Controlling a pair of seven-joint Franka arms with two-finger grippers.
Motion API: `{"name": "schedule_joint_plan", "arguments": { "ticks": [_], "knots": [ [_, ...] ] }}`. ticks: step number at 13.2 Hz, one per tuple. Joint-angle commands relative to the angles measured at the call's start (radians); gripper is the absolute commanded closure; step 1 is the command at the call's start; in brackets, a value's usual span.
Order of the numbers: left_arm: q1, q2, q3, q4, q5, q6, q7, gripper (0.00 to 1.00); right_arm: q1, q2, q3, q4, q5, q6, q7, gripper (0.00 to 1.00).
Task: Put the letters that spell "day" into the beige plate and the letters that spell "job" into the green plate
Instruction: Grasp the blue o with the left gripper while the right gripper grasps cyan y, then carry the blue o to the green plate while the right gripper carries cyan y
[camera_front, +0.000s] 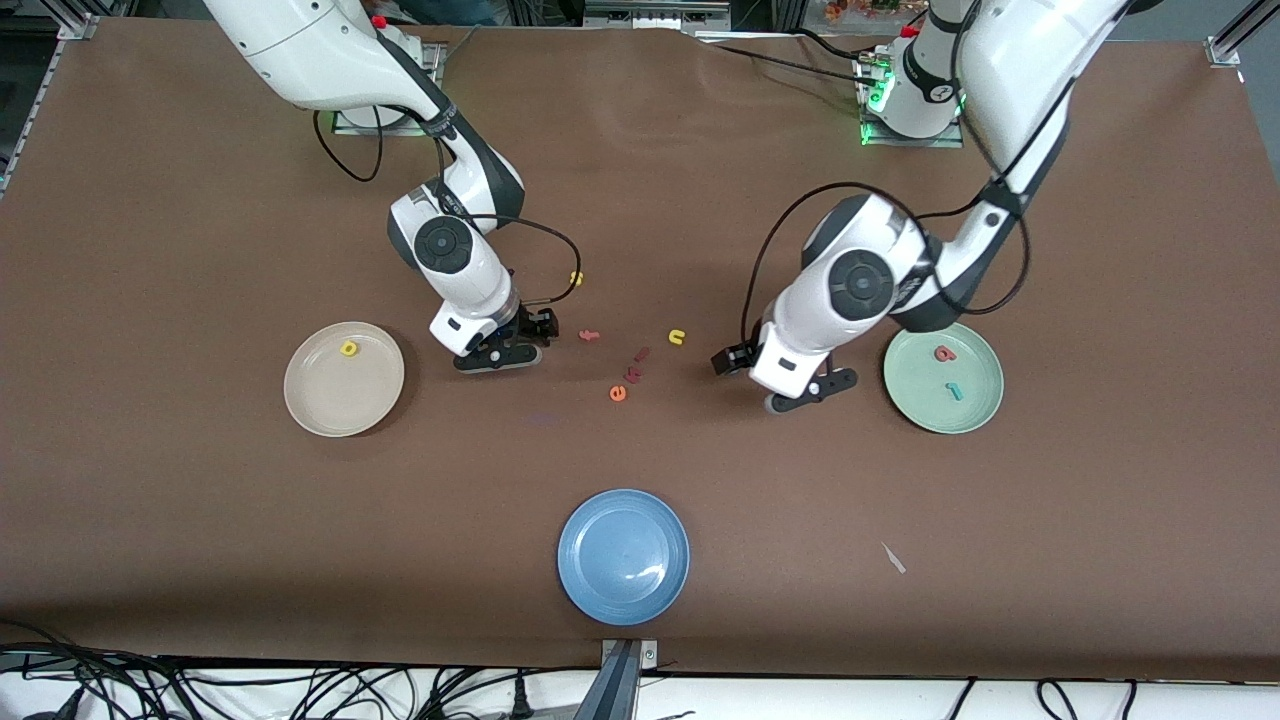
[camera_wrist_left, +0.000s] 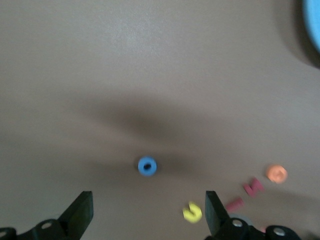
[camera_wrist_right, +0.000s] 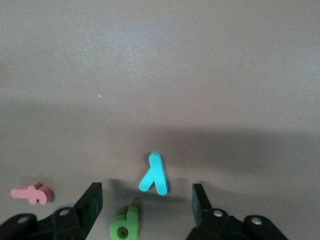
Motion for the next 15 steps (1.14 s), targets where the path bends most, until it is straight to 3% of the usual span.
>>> {"name": "schedule_joint_plan", "arguments": {
  "ticks": [1, 4, 8, 10, 12, 15],
  "knots": [
    [-0.038, 0.074, 0.01, 0.02, 0.157, 0.049, -0.14, 0.01, 0.013, 0.027, -0.002, 0.024, -0.018, 0.006, 0.021, 0.25],
    [-0.046, 0.113, 0.01, 0.022, 0.217, 0.054, -0.187, 0.1, 0.013, 0.033, -0.009, 0.017, -0.048, 0.007, 0.022, 0.47],
    [-0.089, 0.137, 0.024, 0.019, 0.249, 0.066, -0.224, 0.23, 0.011, 0.035, -0.013, 0.014, -0.051, 0.007, 0.012, 0.69],
    [-0.094, 0.142, 0.026, 0.005, 0.268, 0.066, -0.224, 0.33, 0.011, 0.035, -0.021, 0.014, -0.054, 0.007, 0.005, 0.73],
    [-0.094, 0.157, 0.026, 0.005, 0.291, 0.066, -0.225, 0.34, 0.01, 0.029, -0.03, 0.014, -0.053, 0.001, -0.025, 0.76],
    [-0.092, 0.159, 0.026, 0.005, 0.291, 0.066, -0.227, 0.48, 0.002, -0.017, -0.047, 0.014, -0.053, -0.034, -0.096, 0.76]
  ]
}}
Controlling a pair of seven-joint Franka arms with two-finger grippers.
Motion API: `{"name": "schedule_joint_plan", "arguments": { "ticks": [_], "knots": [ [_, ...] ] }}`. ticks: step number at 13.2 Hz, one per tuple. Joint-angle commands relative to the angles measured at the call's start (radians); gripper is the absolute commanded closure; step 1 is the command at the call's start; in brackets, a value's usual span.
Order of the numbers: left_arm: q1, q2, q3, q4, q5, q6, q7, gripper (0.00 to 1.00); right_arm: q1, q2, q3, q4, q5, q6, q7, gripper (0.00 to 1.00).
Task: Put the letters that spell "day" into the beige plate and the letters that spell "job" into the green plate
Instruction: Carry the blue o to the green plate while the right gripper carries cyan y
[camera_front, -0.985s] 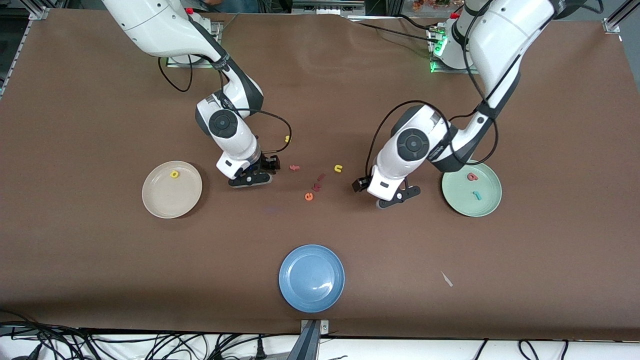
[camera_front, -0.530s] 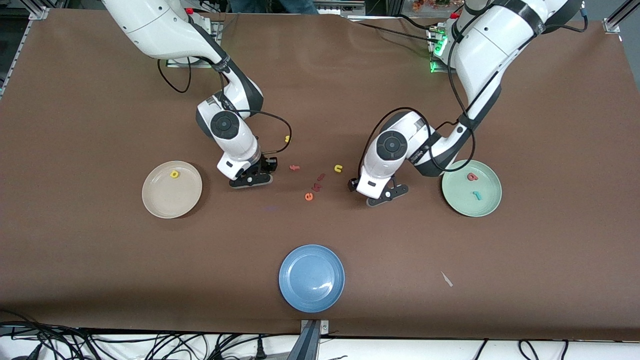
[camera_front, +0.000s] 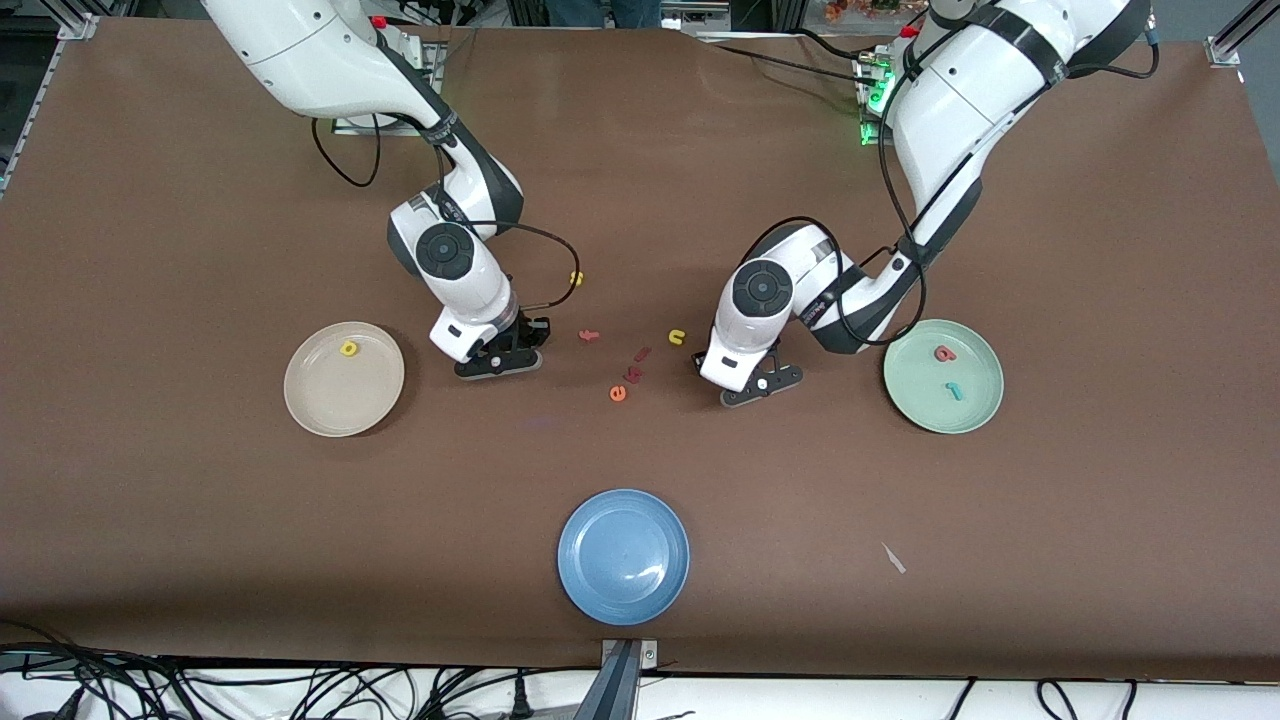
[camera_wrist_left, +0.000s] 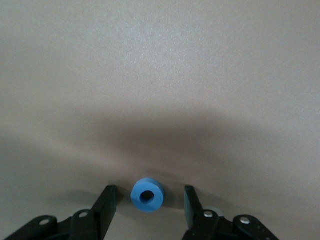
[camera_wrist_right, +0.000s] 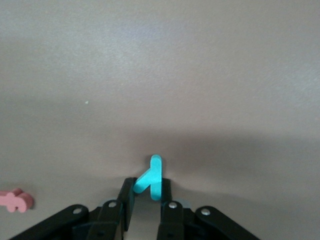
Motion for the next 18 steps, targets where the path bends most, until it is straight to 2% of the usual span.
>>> {"name": "schedule_joint_plan", "arguments": {
  "ticks": [1, 4, 5, 7, 10, 11, 12, 13, 14, 15, 16, 18],
  "knots": [
    [-0.008, 0.006, 0.008, 0.006, 0.034, 0.001, -0.025, 0.59, -0.008, -0.06, -0.028, 0.005, -0.019, -0.089, -0.091, 0.76],
    [-0.007, 0.006, 0.008, 0.006, 0.034, 0.001, -0.023, 0.93, -0.115, -0.194, -0.029, -0.023, -0.01, -0.234, -0.314, 0.76],
    [-0.004, 0.004, 0.008, 0.008, 0.034, 0.001, -0.022, 1.0, -0.152, -0.235, -0.029, -0.034, -0.009, -0.277, -0.408, 0.76],
    [0.025, -0.023, 0.005, 0.023, 0.033, -0.009, -0.013, 1.0, -0.224, -0.266, -0.032, -0.04, -0.004, -0.326, -0.566, 0.76],
    [0.117, -0.158, -0.019, 0.023, 0.007, -0.042, 0.042, 1.0, -0.275, -0.263, -0.088, -0.068, 0.002, -0.311, -0.718, 0.74],
    [0.172, -0.187, -0.05, 0.023, -0.031, -0.072, 0.084, 1.0, -0.275, -0.262, -0.093, -0.071, 0.004, -0.309, -0.722, 0.7],
    [0.241, -0.213, -0.091, 0.023, -0.064, -0.124, 0.168, 1.0, -0.275, -0.262, -0.093, -0.074, 0.004, -0.309, -0.719, 0.54],
    [0.316, -0.233, -0.134, 0.023, -0.087, -0.196, 0.26, 1.0, -0.275, -0.262, -0.093, -0.074, 0.005, -0.308, -0.708, 0.32],
    [0.394, -0.247, -0.174, 0.023, -0.093, -0.28, 0.364, 1.0, -0.273, -0.262, -0.093, -0.074, 0.025, -0.309, -0.703, 0.2],
    [0.469, -0.258, -0.205, 0.022, -0.095, -0.366, 0.48, 1.0, -0.273, -0.262, -0.093, -0.074, 0.055, -0.311, -0.699, 0.15],
    [0.531, -0.258, -0.229, 0.011, -0.095, -0.411, 0.572, 1.0, -0.272, -0.262, -0.093, -0.074, 0.068, -0.311, -0.697, 0.14],
    [0.59, -0.241, -0.229, -0.035, -0.079, -0.41, 0.699, 1.0, -0.264, -0.254, -0.084, -0.071, 0.085, -0.311, -0.627, 0.14]
  ]
}}
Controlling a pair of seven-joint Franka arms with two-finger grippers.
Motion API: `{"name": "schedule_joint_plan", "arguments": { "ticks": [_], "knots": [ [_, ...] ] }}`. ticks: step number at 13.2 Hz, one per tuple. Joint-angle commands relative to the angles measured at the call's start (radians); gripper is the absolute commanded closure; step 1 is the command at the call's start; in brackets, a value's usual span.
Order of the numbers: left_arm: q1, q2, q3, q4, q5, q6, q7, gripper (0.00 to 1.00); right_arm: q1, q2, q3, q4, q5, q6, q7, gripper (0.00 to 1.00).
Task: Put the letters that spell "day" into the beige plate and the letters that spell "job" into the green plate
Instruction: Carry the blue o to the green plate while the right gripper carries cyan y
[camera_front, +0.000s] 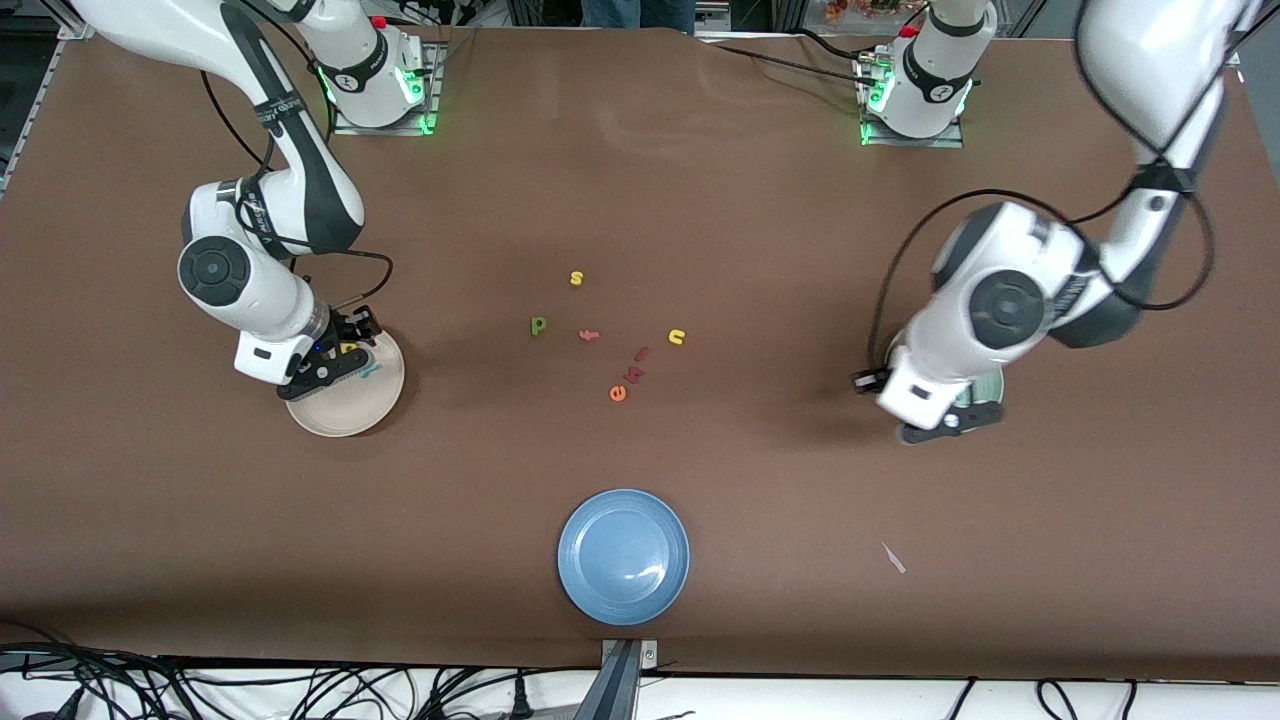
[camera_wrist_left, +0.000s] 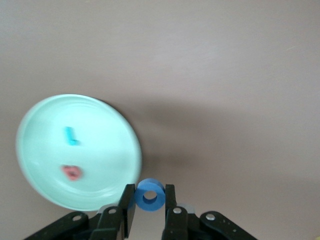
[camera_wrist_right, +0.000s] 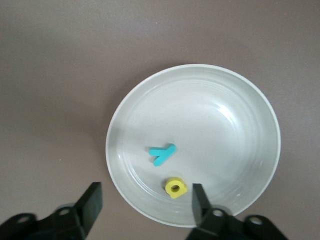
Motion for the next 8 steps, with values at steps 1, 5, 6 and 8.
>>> {"name": "schedule_joint_plan", "arguments": {
  "ticks": [1, 5, 6, 8],
  "knots": [
    [0.082, 0.021, -0.019, -0.081, -0.007, 0.004, 0.161, 1.0, 0.036, 0.0, 0.032, -0.011, 0.027, 0.01, 0.134, 0.14],
    [0.114, 0.022, -0.019, -0.127, -0.006, 0.017, 0.202, 1.0, 0.18, 0.034, 0.077, -0.007, 0.027, 0.063, 0.507, 0.14],
    [0.119, 0.022, -0.018, -0.127, -0.006, 0.017, 0.215, 0.98, 0.232, 0.051, 0.077, -0.007, 0.027, 0.094, 0.603, 0.14],
    [0.139, 0.02, -0.021, -0.125, -0.007, 0.016, 0.226, 0.62, 0.314, 0.092, 0.077, -0.007, 0.024, 0.16, 0.789, 0.14]
  ]
}}
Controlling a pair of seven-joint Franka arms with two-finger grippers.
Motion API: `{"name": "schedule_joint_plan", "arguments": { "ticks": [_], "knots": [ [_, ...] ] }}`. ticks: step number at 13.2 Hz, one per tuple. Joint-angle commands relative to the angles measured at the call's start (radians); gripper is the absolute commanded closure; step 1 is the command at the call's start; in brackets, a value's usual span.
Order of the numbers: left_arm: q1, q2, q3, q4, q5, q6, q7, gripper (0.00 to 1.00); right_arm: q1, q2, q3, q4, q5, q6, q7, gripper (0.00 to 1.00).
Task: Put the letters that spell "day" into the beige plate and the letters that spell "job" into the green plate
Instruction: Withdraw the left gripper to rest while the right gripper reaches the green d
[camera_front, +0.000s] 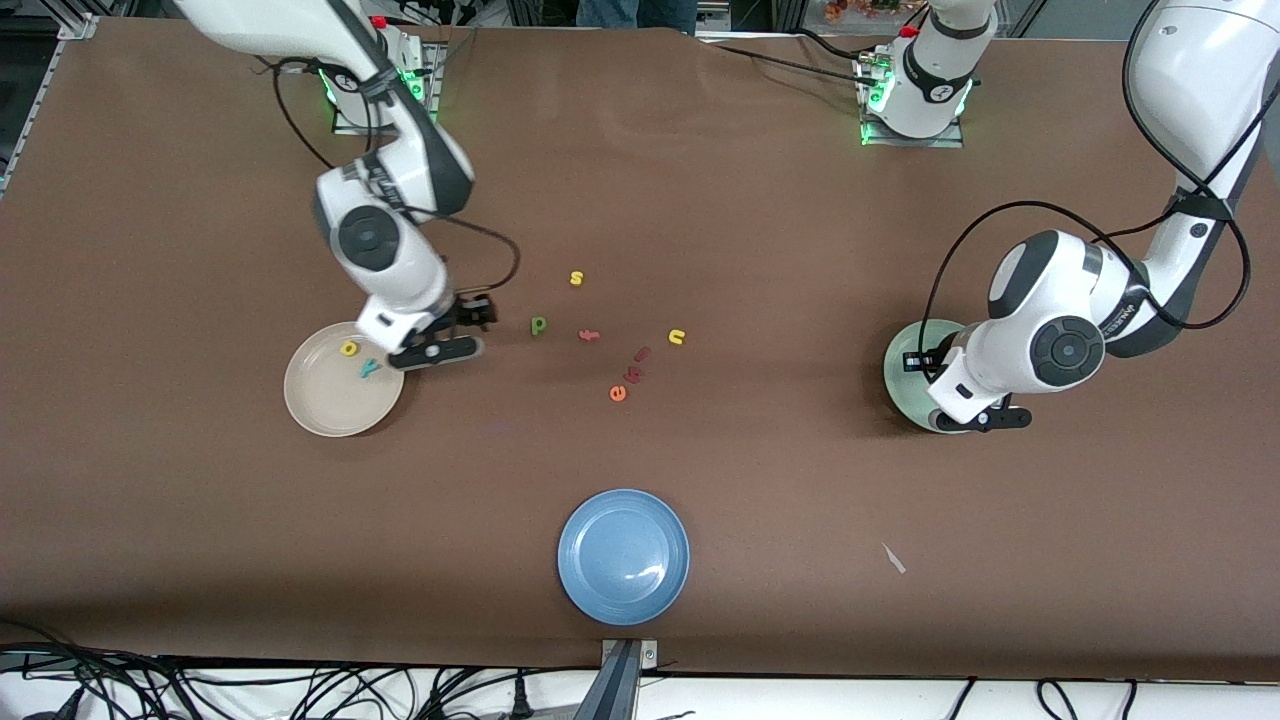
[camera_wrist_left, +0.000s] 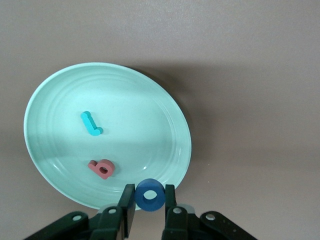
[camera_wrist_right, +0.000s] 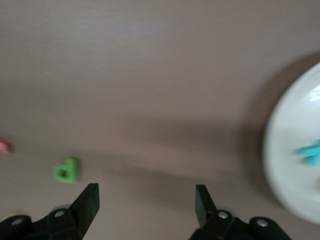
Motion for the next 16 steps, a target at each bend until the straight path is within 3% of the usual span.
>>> {"name": "schedule_joint_plan", "arguments": {
  "ticks": [1, 2, 5, 7, 10, 13, 16],
  "knots": [
    [0.036, -0.021, -0.017, -0.004, -0.01, 0.005, 0.037, 0.08, 0.074, 0.051, -0.006, -0.007, 0.005, 0.086, 0.168, 0.14],
    [0.037, -0.024, -0.02, 0.005, -0.01, 0.0, 0.038, 0.0, 0.079, 0.059, -0.005, -0.012, 0.006, 0.106, 0.174, 0.14],
    [0.037, -0.061, -0.025, 0.042, -0.015, -0.003, 0.043, 0.0, 0.098, 0.094, -0.003, -0.019, 0.005, 0.165, 0.208, 0.14],
    [0.037, -0.082, -0.036, 0.132, -0.032, -0.024, 0.039, 0.0, 0.099, 0.102, 0.002, -0.039, 0.002, 0.207, 0.211, 0.15],
    [0.03, -0.082, -0.062, 0.316, -0.041, -0.188, 0.039, 0.0, 0.101, 0.126, 0.005, -0.055, 0.0, 0.264, 0.213, 0.19],
    [0.032, -0.082, -0.077, 0.419, -0.038, -0.289, 0.04, 0.0, 0.102, 0.134, 0.009, -0.069, -0.003, 0.295, 0.211, 0.35],
    [0.038, -0.084, -0.077, 0.442, -0.036, -0.293, 0.075, 0.0, 0.102, 0.132, 0.009, -0.07, -0.008, 0.295, 0.207, 0.54]
  ]
}}
